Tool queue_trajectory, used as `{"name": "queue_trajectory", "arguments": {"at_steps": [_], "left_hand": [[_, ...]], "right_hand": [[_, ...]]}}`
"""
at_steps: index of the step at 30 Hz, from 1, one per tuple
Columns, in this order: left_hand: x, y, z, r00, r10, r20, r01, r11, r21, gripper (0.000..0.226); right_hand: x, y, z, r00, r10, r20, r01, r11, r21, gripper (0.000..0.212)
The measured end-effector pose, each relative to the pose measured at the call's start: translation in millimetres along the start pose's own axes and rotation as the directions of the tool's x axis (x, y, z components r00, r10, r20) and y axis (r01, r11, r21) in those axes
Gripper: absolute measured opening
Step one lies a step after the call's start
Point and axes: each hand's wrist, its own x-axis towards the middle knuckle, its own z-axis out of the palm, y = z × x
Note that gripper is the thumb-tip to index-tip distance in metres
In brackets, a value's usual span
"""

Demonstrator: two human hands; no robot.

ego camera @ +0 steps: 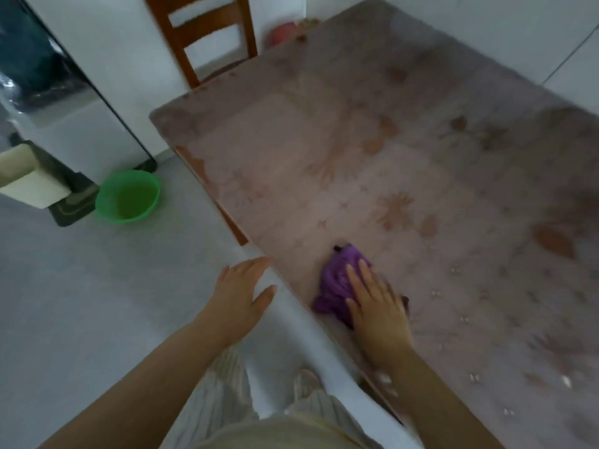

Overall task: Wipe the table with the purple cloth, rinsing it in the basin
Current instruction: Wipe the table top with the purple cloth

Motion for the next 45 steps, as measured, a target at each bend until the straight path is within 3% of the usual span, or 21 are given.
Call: {"name": "queue_trajectory", "arguments": {"at_steps": [2, 3, 5, 7, 9, 11, 13, 17, 20, 22, 24, 26, 28, 30, 32, 34, 38, 40, 45], "left_hand": [[20, -23, -17, 1.000, 0.024, -0.003, -0.024, 0.999, -0.037, 0.088], [28, -37, -27, 0.999, 0.034, -0.001, -0.034, 0.998, -0.051, 0.087], [44, -71, -49, 0.998, 0.062, 0.029, -0.060, 0.997, -0.052, 0.082], [61, -109, -75, 0.993, 0.100, 0.056, -0.097, 0.994, -0.050, 0.073], [76, -143, -102, 0.993, 0.094, 0.072, -0.092, 0.995, -0.037, 0.070], [87, -171, -129, 0.994, 0.086, 0.068, -0.084, 0.996, -0.027, 0.079], [97, -193, -151, 0.994, 0.077, 0.083, -0.075, 0.997, -0.025, 0.084], [123, -236, -178, 0.989, 0.070, 0.127, -0.068, 0.997, -0.021, 0.079], [147, -251, -189, 0.985, 0.089, 0.146, -0.078, 0.994, -0.080, 0.059], [164, -253, -195, 0.984, 0.112, 0.140, -0.097, 0.989, -0.114, 0.059], [182, -254, -201, 0.983, 0.134, 0.124, -0.118, 0.985, -0.129, 0.053], [200, -255, -207, 0.983, 0.141, 0.120, -0.123, 0.981, -0.150, 0.052], [217, -261, -213, 0.982, 0.144, 0.121, -0.125, 0.980, -0.157, 0.051], [230, -266, -220, 0.983, 0.158, 0.091, -0.141, 0.975, -0.172, 0.048], [242, -268, -228, 0.982, 0.172, 0.073, -0.157, 0.972, -0.176, 0.043], [255, -267, -234, 0.977, 0.199, 0.075, -0.185, 0.970, -0.157, 0.044], [291, -258, -240, 0.964, 0.237, 0.122, -0.220, 0.966, -0.137, 0.060], [313, -252, -241, 0.965, 0.241, 0.107, -0.227, 0.966, -0.122, 0.057], [347, -244, -247, 0.969, 0.230, 0.095, -0.220, 0.970, -0.104, 0.063]], "right_hand": [[-20, 55, -5, 0.966, 0.257, -0.014, -0.256, 0.966, 0.044, 0.057], [-27, 80, -9, 0.916, 0.399, -0.040, -0.395, 0.916, 0.074, 0.060], [-26, 107, -24, 0.744, 0.664, -0.076, -0.648, 0.745, 0.159, 0.070], [3, 100, -37, 0.550, 0.831, -0.089, -0.787, 0.550, 0.280, 0.079], [53, 69, -45, 0.472, 0.872, -0.130, -0.800, 0.485, 0.352, 0.079], [120, 26, -50, 0.537, 0.828, -0.161, -0.753, 0.556, 0.350, 0.069], [190, -33, -51, 0.659, 0.732, -0.170, -0.670, 0.675, 0.310, 0.066], [276, -187, -37, 0.896, 0.407, -0.176, -0.378, 0.909, 0.177, 0.065], [273, -252, -20, 0.967, 0.211, -0.140, -0.193, 0.972, 0.136, 0.057], [254, -245, -15, 0.967, 0.215, -0.134, -0.198, 0.971, 0.130, 0.064], [236, -214, -12, 0.921, 0.348, -0.176, -0.322, 0.933, 0.160, 0.068], [224, -166, -16, 0.811, 0.552, -0.192, -0.514, 0.830, 0.216, 0.061], [222, -118, -29, 0.655, 0.732, -0.185, -0.676, 0.678, 0.289, 0.058], [238, -83, -49, 0.515, 0.840, -0.170, -0.766, 0.540, 0.350, 0.063], [278, -66, -68, 0.431, 0.890, -0.145, -0.798, 0.452, 0.399, 0.062], [331, -67, -82, 0.463, 0.877, -0.130, -0.785, 0.474, 0.398, 0.058], [453, -114, -101, 0.693, 0.711, -0.121, -0.645, 0.686, 0.337, 0.057], [497, -152, -104, 0.775, 0.622, -0.113, -0.566, 0.762, 0.315, 0.058], [513, -212, -92, 0.839, 0.524, -0.149, -0.475, 0.837, 0.271, 0.055]]}}
